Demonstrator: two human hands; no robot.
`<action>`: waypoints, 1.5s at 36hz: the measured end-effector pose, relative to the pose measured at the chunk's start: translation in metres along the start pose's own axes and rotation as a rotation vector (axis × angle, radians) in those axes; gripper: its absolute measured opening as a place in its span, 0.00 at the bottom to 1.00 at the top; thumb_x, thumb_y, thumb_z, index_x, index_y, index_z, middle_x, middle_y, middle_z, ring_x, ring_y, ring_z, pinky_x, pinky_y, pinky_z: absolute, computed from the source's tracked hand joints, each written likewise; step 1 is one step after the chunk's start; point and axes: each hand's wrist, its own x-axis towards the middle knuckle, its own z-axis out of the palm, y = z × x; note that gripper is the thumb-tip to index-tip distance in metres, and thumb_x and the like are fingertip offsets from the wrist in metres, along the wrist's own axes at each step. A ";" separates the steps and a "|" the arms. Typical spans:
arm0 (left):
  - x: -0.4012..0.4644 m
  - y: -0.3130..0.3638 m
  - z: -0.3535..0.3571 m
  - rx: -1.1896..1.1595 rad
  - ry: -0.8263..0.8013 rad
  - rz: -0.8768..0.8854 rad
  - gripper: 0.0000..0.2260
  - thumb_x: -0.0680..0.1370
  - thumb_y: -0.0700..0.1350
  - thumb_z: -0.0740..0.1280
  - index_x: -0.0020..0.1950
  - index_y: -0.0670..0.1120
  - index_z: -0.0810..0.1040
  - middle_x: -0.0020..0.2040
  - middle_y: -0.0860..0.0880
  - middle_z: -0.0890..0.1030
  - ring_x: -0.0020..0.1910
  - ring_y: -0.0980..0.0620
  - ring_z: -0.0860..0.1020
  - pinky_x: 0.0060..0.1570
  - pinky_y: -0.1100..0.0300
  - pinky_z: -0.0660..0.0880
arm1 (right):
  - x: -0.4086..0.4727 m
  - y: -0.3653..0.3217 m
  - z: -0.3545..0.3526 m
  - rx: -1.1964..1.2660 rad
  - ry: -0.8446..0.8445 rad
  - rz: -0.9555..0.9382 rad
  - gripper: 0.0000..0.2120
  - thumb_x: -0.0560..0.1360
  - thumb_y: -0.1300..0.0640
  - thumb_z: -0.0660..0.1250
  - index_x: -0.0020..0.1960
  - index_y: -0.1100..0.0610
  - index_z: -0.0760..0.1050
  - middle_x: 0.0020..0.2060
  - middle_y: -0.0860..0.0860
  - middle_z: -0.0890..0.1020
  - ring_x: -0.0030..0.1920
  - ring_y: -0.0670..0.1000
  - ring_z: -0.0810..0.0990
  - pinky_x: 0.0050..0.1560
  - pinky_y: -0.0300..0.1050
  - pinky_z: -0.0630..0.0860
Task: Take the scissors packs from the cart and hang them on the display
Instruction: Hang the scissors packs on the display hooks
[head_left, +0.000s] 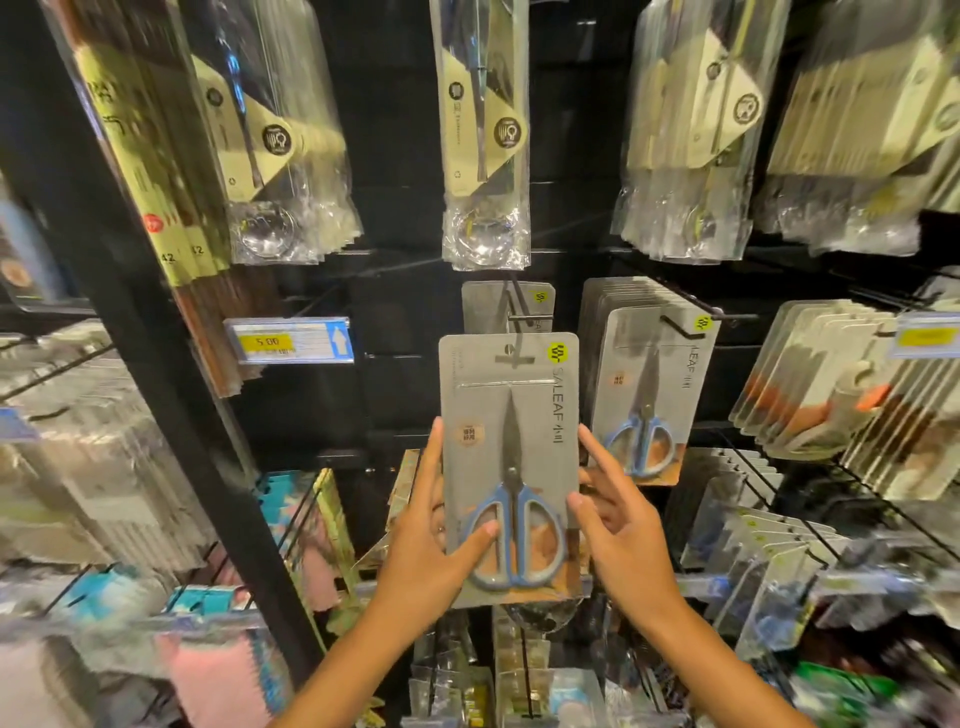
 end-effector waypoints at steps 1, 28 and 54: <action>0.002 0.000 0.001 0.006 -0.009 0.000 0.48 0.77 0.42 0.75 0.80 0.72 0.46 0.74 0.68 0.70 0.70 0.64 0.74 0.68 0.47 0.77 | 0.001 -0.001 -0.002 -0.002 0.004 -0.001 0.29 0.82 0.69 0.62 0.78 0.49 0.62 0.53 0.24 0.79 0.55 0.30 0.79 0.50 0.26 0.76; 0.097 -0.013 -0.002 0.060 -0.232 -0.182 0.47 0.81 0.47 0.71 0.79 0.68 0.35 0.79 0.49 0.68 0.72 0.51 0.75 0.69 0.52 0.75 | 0.079 0.028 0.024 -0.196 -0.096 0.021 0.43 0.82 0.48 0.65 0.79 0.33 0.33 0.82 0.44 0.51 0.81 0.49 0.57 0.78 0.58 0.63; 0.110 -0.054 0.009 0.358 -0.105 -0.137 0.38 0.82 0.47 0.69 0.85 0.54 0.47 0.74 0.61 0.58 0.67 0.69 0.60 0.65 0.79 0.59 | 0.106 0.067 0.054 -0.273 0.012 0.027 0.35 0.79 0.51 0.70 0.80 0.49 0.57 0.79 0.48 0.59 0.79 0.50 0.58 0.77 0.49 0.61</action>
